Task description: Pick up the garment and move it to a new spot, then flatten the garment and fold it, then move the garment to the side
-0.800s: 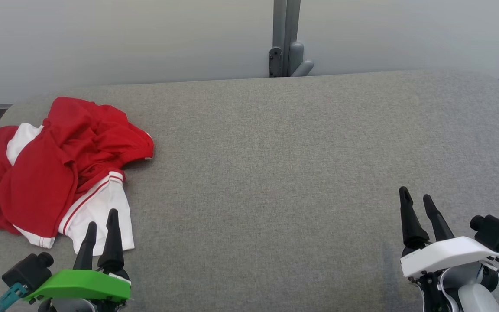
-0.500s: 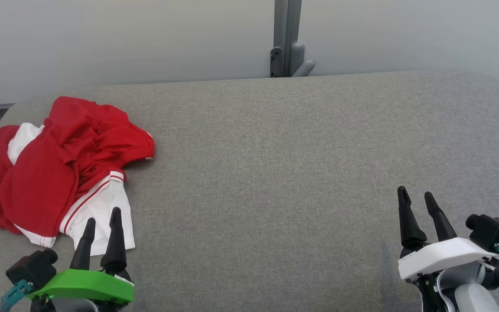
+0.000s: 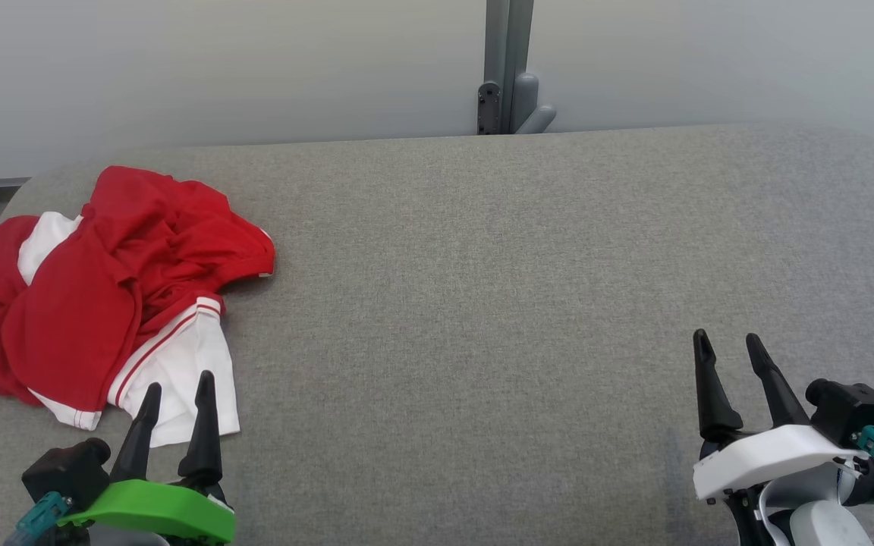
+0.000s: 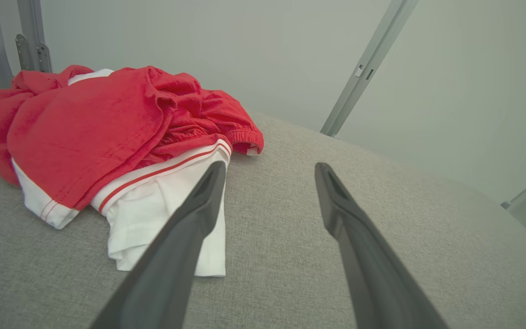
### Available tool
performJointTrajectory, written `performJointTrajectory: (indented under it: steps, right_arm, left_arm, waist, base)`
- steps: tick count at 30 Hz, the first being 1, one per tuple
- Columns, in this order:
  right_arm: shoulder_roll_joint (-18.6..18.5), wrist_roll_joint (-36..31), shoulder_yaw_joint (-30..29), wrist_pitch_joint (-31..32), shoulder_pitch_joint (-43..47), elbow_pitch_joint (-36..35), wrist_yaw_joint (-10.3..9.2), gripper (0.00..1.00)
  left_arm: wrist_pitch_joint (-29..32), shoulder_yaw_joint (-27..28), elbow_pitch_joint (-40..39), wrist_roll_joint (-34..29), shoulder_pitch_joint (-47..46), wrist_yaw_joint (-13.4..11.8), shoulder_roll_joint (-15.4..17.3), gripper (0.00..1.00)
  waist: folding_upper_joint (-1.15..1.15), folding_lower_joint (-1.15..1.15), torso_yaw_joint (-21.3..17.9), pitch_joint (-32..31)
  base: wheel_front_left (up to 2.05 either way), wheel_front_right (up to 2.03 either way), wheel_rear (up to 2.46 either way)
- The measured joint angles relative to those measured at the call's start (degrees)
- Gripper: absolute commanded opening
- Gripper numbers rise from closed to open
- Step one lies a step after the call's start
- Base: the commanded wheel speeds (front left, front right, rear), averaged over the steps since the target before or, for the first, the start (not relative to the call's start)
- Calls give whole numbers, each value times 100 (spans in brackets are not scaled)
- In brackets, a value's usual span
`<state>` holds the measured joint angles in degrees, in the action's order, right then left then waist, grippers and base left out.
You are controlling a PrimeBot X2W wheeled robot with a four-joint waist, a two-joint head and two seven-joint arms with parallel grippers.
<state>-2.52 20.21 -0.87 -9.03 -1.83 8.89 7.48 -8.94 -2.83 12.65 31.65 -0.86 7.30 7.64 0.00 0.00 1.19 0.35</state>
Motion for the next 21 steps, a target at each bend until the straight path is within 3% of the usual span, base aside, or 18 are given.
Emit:
performJointTrajectory:
  steps: [21]
  right_arm:
    - [-8,-853,-53,-272,162,-48,0,100]
  left_arm:
    - [-281,-78,37,-982,65,7,140,100]
  waist:
    - [0,0,-41,15]
  base:
    - [0,0,0]
